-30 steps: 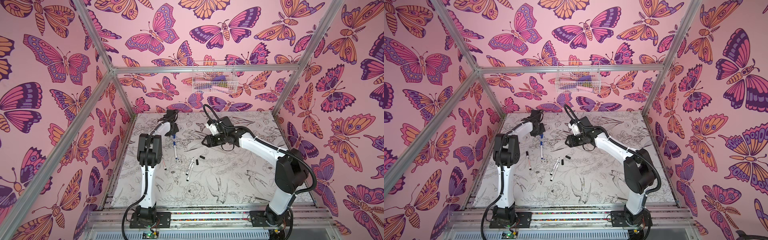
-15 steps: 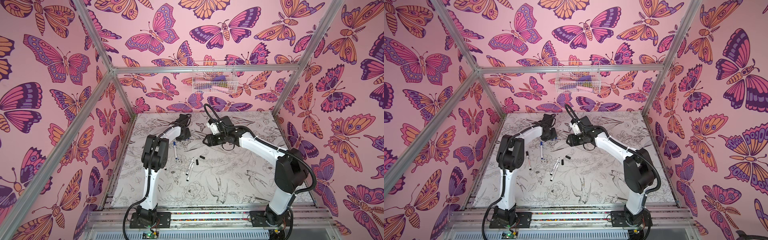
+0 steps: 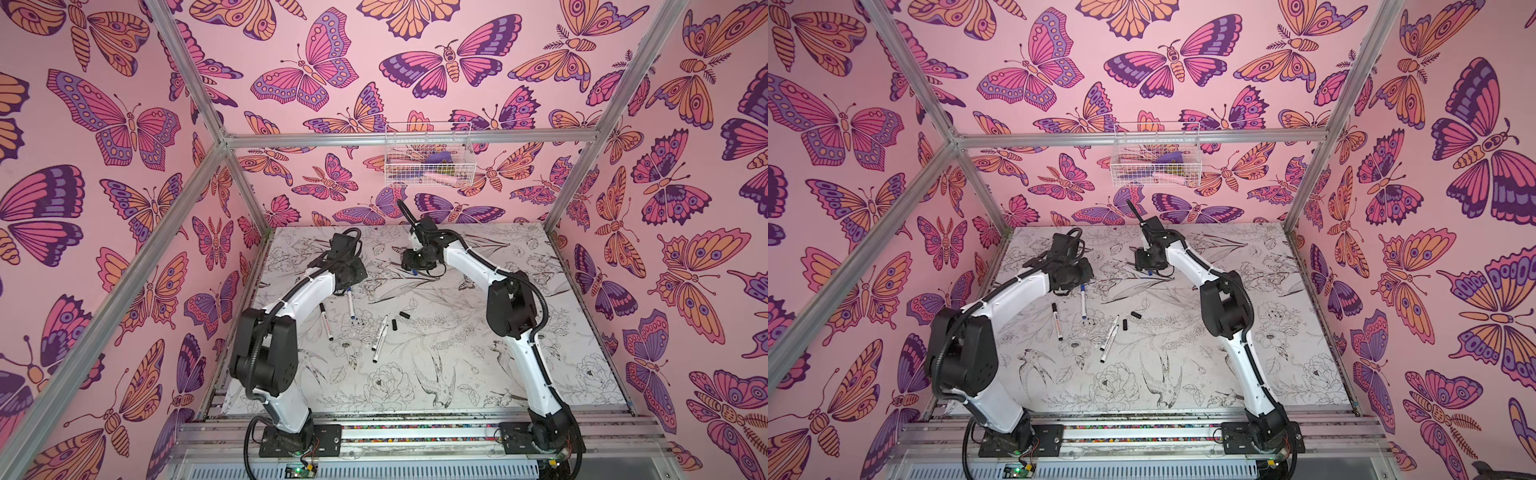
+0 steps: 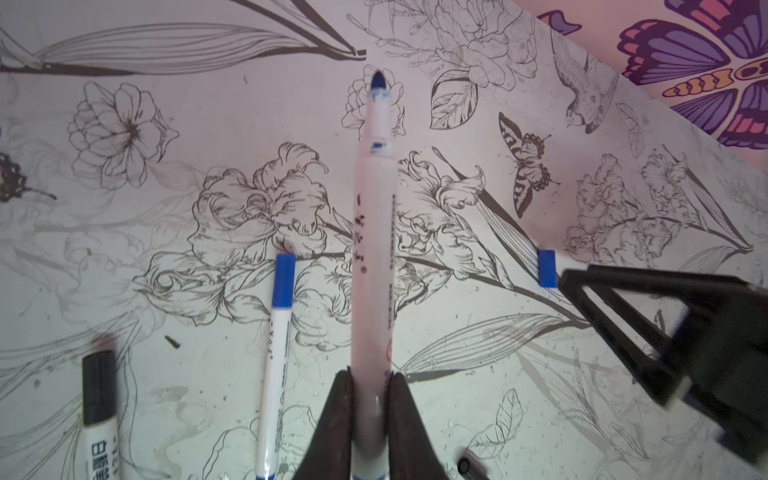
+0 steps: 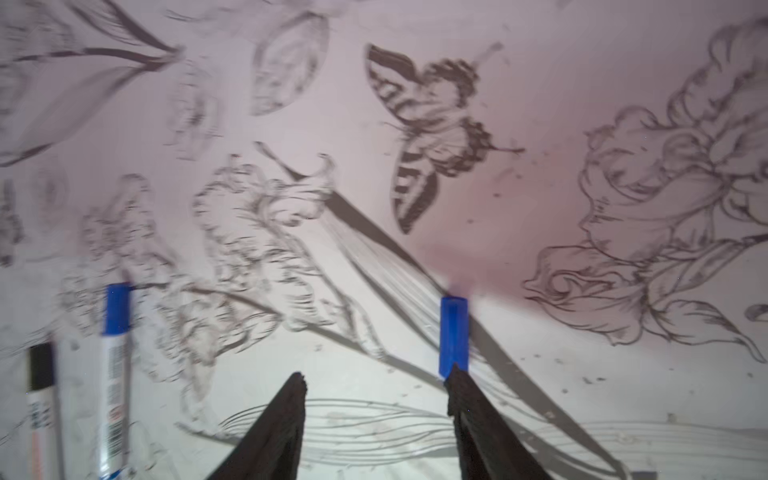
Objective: Insert the pens into the pen caps
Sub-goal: 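Grasp the blue cap with the right gripper and lift it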
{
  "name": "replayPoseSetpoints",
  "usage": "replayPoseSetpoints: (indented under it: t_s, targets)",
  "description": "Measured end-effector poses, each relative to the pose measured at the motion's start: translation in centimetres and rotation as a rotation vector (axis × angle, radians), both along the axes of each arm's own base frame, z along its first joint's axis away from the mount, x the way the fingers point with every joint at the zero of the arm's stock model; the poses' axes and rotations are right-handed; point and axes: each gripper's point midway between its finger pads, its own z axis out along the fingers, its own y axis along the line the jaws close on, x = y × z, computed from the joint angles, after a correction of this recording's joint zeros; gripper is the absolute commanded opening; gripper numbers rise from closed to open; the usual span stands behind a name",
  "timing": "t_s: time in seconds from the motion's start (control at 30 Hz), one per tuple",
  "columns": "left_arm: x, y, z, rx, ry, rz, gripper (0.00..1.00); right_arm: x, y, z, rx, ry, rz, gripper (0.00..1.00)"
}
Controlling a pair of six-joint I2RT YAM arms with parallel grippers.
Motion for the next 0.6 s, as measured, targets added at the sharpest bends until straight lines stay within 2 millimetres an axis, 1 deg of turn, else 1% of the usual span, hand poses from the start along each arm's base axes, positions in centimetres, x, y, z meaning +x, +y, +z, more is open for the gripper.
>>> replayPoseSetpoints:
  t_s: [0.07,0.1,0.13,0.2,0.3,0.43,0.6]
  targets:
    - [-1.0,0.3,-0.6,-0.001,0.012,0.008,0.0,0.3,-1.5,-2.2,-0.049,0.042,-0.028,0.56]
    - [-1.4,0.5,-0.9,0.0,0.019,0.009,0.0,0.6,-1.8,-2.3,-0.057,0.039,-0.032,0.56]
    - [-1.8,0.6,-1.1,0.0,0.026,0.012,0.0,0.9,-2.1,-2.1,-0.073,0.027,-0.036,0.55]
    - [-2.3,0.8,-1.3,0.002,0.03,0.015,0.0,0.8,-2.5,-2.0,-0.105,0.024,-0.035,0.54]
    - [-2.5,0.9,-0.5,-0.002,0.01,0.017,0.0,0.4,-3.5,-2.8,-0.17,0.037,-0.035,0.5]
    - [-2.5,0.9,0.7,-0.011,-0.022,0.018,0.0,0.5,-4.1,-3.1,-0.225,0.022,-0.039,0.44]
    - [-2.5,0.8,0.8,-0.016,-0.022,0.013,0.0,1.3,-4.2,-3.1,-0.247,0.002,-0.047,0.41]
